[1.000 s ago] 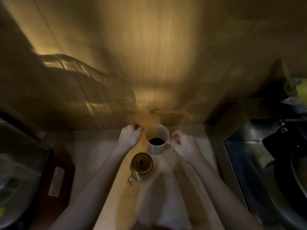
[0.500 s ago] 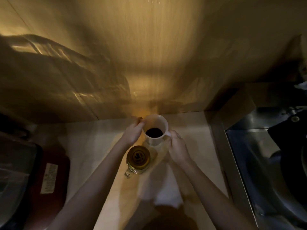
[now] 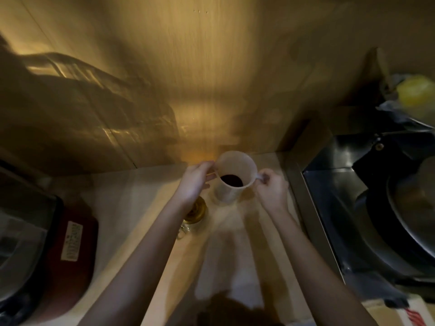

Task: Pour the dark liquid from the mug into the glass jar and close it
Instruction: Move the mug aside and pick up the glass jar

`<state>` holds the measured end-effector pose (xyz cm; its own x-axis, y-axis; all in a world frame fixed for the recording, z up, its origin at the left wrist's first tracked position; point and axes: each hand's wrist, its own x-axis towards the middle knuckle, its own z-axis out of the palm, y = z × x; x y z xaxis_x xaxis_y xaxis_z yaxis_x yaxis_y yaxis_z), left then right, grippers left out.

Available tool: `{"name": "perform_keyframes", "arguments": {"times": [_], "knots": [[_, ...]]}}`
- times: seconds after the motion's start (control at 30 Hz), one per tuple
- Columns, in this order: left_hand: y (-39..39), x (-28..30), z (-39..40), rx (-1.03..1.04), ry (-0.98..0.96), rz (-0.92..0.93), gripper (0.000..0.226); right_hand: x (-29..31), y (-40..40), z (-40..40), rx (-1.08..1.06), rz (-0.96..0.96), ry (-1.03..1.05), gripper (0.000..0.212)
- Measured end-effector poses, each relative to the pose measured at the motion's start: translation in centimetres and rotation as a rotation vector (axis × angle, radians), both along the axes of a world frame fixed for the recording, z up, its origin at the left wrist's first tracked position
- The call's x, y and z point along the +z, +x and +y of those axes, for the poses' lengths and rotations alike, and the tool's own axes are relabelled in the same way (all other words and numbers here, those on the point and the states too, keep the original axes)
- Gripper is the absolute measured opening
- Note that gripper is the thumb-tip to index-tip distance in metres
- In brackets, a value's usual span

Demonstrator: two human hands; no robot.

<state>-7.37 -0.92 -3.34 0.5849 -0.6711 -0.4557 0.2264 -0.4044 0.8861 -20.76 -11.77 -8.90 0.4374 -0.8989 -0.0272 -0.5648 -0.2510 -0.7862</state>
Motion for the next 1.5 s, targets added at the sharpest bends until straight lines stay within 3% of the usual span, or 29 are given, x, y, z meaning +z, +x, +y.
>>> {"name": "perform_keyframes", "arguments": {"times": [0.2, 0.47, 0.67, 0.87, 1.0, 1.1, 1.23, 1.33, 1.4, 1.5], "knots": [[-4.9, 0.0, 3.5, 0.025, -0.084, 0.094, 0.029, 1.3, -4.6, 2.5, -0.076, -0.107, -0.013, 0.013], [-8.8, -3.5, 5.9, 0.021, -0.057, 0.188, 0.031, -2.9, -9.1, 5.7, -0.111, -0.071, 0.015, 0.01], [-10.4, -6.5, 7.3, 0.054, -0.04, 0.368, 0.026, -5.4, -11.1, 7.9, -0.138, -0.07, 0.112, 0.017], [-10.7, -7.4, 7.5, 0.09, -0.015, 0.368, 0.021, -5.9, -11.5, 8.6, -0.121, -0.082, 0.181, 0.012], [-10.0, -7.3, 7.8, 0.052, 0.015, 0.342, 0.037, -6.1, -11.5, 7.7, -0.05, -0.057, 0.265, 0.017], [-9.0, -6.4, 8.6, -0.04, 0.033, 0.113, 0.041, -5.7, -11.4, 6.8, -0.056, -0.048, 0.285, 0.017], [-6.8, -5.0, 9.9, -0.132, 0.064, -0.471, 0.028, -3.4, -9.8, 6.1, -0.023, 0.019, 0.057, 0.018], [-5.4, -4.6, 10.8, -0.085, 0.051, -0.802, 0.027, -1.2, -7.3, 6.2, 0.138, 0.109, -0.141, 0.019], [-4.6, -5.0, 11.4, -0.018, 0.053, -0.941, 0.04, -0.2, -5.2, 6.6, 0.275, 0.148, -0.203, 0.022], [-3.2, -6.9, 11.7, -0.019, 0.118, -0.956, 0.074, 0.5, -1.8, 7.5, 0.452, 0.15, -0.194, 0.036]]}}
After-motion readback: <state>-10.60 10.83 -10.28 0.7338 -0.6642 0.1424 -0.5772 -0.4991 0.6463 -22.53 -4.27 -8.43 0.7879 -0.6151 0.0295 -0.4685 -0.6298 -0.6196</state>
